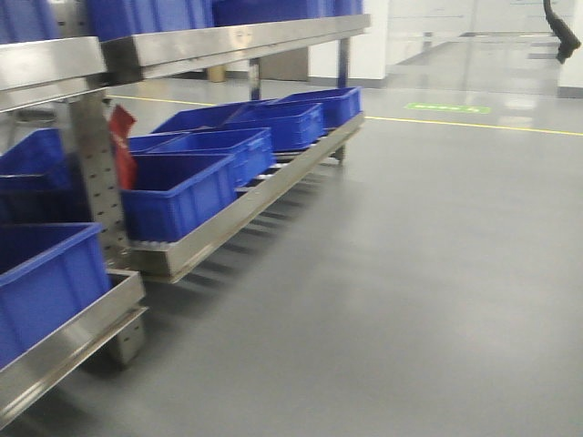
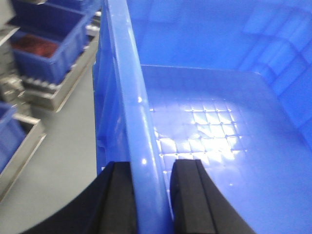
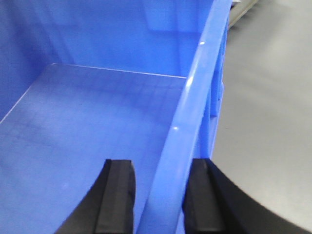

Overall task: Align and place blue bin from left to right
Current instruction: 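Hold the blue bin in both grippers while backing away from the shelf, then carry the blue bin across the floor past the red table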

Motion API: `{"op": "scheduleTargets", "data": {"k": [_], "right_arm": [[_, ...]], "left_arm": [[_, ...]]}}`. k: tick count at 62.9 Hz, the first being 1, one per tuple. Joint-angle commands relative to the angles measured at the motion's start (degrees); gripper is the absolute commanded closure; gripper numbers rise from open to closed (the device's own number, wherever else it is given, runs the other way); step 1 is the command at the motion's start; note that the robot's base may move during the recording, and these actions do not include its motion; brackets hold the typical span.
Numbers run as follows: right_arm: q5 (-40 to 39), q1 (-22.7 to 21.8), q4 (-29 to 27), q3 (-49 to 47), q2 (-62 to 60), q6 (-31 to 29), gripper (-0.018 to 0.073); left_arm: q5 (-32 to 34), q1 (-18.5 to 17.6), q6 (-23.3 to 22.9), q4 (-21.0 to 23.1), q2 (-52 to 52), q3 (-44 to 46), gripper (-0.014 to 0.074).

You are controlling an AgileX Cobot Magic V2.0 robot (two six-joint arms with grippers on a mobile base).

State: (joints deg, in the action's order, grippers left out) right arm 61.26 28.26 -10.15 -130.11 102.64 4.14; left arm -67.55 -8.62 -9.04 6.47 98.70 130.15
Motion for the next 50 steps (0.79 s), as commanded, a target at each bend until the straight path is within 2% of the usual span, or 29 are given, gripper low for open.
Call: {"op": "scheduleTargets", "data": {"k": [1, 50], "right_arm": [[-9.46, 0.46, -1.49, -0.67, -1.03, 0.0, 0.0712], [-9.46, 0.46, -1.49, -0.67, -1.03, 0.0, 0.0712]], "left_arm": [[4.53, -0.68, 1.5, 4.8, -1.64, 1.05, 0.0707], [4.53, -0.68, 1.5, 4.8, -1.64, 1.05, 0.0707]]}}
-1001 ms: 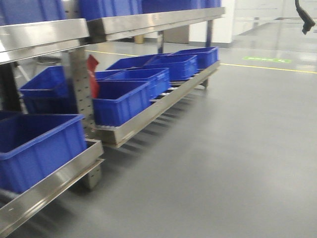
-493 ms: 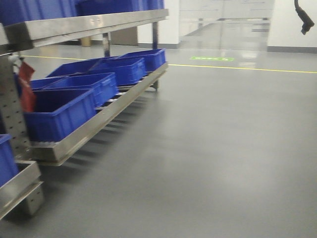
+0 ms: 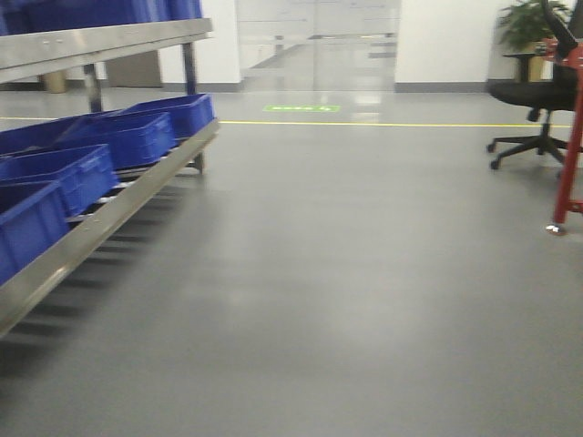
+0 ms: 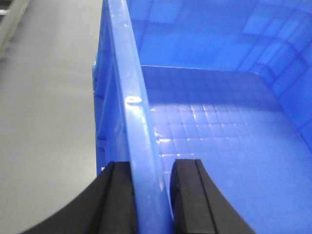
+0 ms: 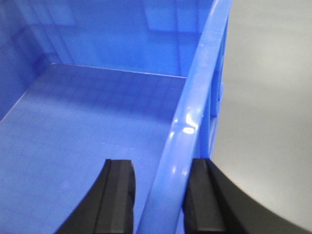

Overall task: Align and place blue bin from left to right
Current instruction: 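Carry the blue bin across the floor past the red table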

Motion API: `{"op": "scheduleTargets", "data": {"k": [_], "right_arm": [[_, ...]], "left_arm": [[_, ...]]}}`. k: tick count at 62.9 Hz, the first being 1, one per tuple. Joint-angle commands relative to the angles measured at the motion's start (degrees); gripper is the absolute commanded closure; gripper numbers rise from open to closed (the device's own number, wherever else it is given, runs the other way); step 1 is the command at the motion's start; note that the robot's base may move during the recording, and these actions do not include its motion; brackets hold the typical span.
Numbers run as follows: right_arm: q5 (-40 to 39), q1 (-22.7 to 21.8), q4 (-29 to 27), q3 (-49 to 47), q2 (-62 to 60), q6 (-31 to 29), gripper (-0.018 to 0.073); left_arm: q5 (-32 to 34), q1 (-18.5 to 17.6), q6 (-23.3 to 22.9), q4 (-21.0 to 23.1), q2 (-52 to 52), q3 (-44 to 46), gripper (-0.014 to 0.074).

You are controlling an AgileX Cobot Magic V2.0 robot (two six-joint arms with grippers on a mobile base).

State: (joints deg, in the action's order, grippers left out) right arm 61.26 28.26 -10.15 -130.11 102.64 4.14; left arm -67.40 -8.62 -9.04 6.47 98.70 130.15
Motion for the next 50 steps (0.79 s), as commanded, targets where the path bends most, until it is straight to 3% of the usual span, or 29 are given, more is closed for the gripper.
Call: {"op": "scheduleTargets", "data": {"k": [1, 50], "right_arm": [[-9.46, 0.46, -1.49, -0.67, -1.03, 0.0, 0.0712], [-9.46, 0.46, -1.49, -0.67, -1.03, 0.0, 0.0712]], "left_arm": [[4.38, -0.68, 1.5, 4.8, -1.64, 1.05, 0.0707], [4.38, -0.68, 1.5, 4.8, -1.64, 1.05, 0.0707]]}}
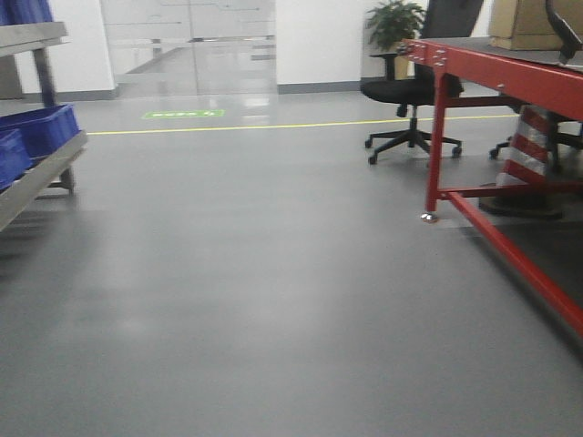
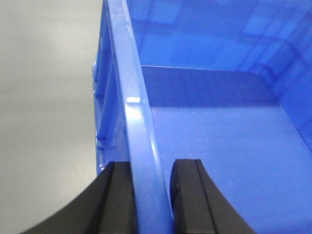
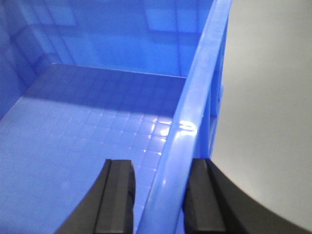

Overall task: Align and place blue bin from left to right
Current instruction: 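Carry the blue bin across the floor past the red table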

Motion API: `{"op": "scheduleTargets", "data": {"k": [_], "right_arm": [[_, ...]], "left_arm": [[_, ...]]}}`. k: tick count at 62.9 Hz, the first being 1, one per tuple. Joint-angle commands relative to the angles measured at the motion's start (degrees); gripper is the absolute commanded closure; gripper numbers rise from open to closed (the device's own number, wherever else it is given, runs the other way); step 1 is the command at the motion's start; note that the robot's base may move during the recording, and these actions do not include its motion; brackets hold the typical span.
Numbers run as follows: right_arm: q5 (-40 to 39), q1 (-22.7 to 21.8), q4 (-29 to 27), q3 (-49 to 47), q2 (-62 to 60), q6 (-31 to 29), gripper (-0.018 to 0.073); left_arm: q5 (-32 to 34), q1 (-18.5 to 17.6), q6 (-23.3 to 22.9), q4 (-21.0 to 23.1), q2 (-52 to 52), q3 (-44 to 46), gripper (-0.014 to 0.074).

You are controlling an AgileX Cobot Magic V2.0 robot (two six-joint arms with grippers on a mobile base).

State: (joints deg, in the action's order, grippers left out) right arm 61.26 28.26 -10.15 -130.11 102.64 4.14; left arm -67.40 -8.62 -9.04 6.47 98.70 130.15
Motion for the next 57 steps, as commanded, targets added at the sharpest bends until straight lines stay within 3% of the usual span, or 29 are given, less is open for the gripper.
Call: {"op": "scheduleTargets", "data": {"k": [1, 57], "right_arm": [[-9.46, 0.46, -1.49, -0.67, -1.03, 0.0, 0.0712], [-9.46, 0.46, -1.49, -0.67, -1.03, 0.0, 0.0712]], "left_arm": [[4.38, -0.68, 1.5, 4.8, -1.64, 1.05, 0.0707], [4.52, -0.68, 1.5, 4.8, -1.64, 1.05, 0.0707]]}}
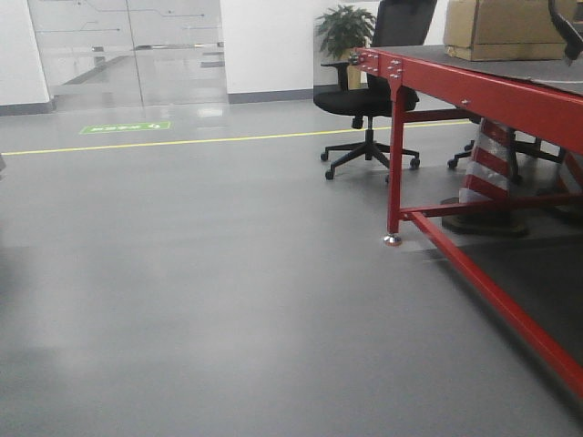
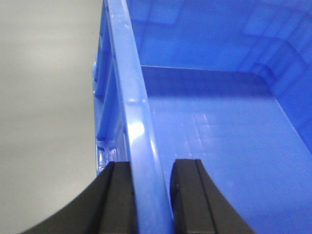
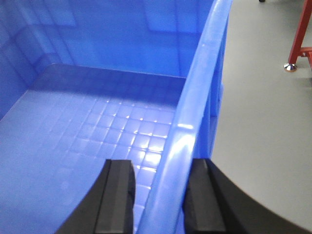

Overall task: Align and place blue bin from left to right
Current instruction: 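Carry the blue bin across the floor past the red table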

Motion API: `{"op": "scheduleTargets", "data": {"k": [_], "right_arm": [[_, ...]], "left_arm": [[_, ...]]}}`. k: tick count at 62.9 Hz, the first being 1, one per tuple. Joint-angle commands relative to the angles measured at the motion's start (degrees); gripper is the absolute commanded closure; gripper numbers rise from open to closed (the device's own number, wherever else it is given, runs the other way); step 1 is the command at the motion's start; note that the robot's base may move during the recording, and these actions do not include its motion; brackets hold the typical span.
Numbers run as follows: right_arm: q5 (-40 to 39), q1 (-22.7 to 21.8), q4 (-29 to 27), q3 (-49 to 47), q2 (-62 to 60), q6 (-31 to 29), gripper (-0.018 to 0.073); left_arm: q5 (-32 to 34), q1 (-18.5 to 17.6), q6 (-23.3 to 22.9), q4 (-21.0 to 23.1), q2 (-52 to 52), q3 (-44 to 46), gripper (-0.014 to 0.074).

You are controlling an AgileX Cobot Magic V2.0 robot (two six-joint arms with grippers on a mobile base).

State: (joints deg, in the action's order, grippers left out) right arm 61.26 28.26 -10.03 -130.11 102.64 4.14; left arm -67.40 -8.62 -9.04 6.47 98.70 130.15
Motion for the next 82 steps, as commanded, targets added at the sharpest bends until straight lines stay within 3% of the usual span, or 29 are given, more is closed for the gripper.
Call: {"op": "scheduleTargets", "data": {"k": [1, 82], "right_arm": [[-9.46, 0.46, -1.61, -0.67, -1.03, 0.0, 0.0712], [-9.46, 0.46, -1.61, -0.67, -1.03, 0.0, 0.0712]], "left_arm": [[4.52, -0.68, 1.5, 4.8, -1.64, 1.05, 0.0707], [5.58, -0.68, 1.5, 4.8, -1.64, 1.05, 0.0707]]}}
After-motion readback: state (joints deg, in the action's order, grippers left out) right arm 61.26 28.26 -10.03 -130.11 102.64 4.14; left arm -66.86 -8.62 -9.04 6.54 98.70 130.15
